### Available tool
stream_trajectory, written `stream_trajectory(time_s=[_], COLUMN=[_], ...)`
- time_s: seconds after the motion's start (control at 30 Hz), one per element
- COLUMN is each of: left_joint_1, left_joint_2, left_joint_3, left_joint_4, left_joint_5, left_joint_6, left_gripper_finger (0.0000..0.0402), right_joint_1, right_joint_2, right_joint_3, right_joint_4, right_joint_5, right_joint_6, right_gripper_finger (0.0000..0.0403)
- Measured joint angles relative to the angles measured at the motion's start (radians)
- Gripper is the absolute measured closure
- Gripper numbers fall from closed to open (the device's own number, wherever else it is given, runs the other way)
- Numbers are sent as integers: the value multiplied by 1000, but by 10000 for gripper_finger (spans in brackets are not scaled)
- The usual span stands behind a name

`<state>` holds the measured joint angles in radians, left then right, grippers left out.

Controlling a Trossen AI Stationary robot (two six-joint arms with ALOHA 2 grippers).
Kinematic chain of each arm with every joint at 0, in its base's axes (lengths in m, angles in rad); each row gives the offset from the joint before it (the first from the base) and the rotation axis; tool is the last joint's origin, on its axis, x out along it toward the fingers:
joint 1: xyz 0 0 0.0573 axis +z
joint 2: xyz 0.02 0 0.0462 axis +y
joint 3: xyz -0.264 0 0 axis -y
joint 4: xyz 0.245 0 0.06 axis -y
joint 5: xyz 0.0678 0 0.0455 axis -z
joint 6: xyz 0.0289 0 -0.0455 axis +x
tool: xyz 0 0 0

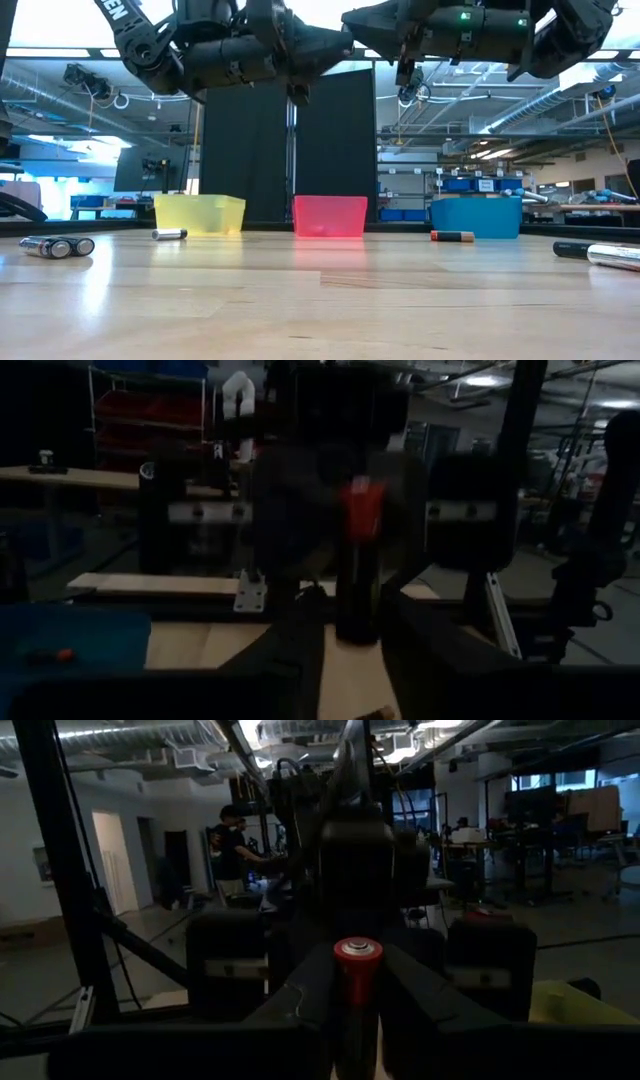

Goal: Sort batteries
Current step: Put the left orange battery into the blue bin

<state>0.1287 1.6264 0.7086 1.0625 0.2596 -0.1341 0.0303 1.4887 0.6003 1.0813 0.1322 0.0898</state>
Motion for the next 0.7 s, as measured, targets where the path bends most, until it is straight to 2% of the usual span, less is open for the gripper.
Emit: stream_trajectory(time_s=[0.1,0.2,0.3,0.4,0.53,0.7], left_joint_1=[2,2,2,2,2,2], left_joint_2=[1,1,1,1,0,-4], left_joint_3=[0,0,0,0,-10,-36], left_joint_4=[-20,-70,-118,-135,-132,-98], left_joint_5=[-7,-70,-144,-171,-173,-173], left_joint_6=[28,95,163,209,241,261], left_gripper_finger=[270,258,255,254,254,254], right_joint_1=[0,-5,-20,-52,-144,-349], right_joint_2=[-26,-86,-180,-293,-430,-489], right_joint_3=[0,0,0,0,0,0], right_joint_4=[-16,-83,-225,-438,-764,-1043], right_joint_5=[0,13,65,154,287,316], right_joint_6=[-4,-24,-46,-42,39,142], right_gripper_finger=[340,340,340,340,340,340])
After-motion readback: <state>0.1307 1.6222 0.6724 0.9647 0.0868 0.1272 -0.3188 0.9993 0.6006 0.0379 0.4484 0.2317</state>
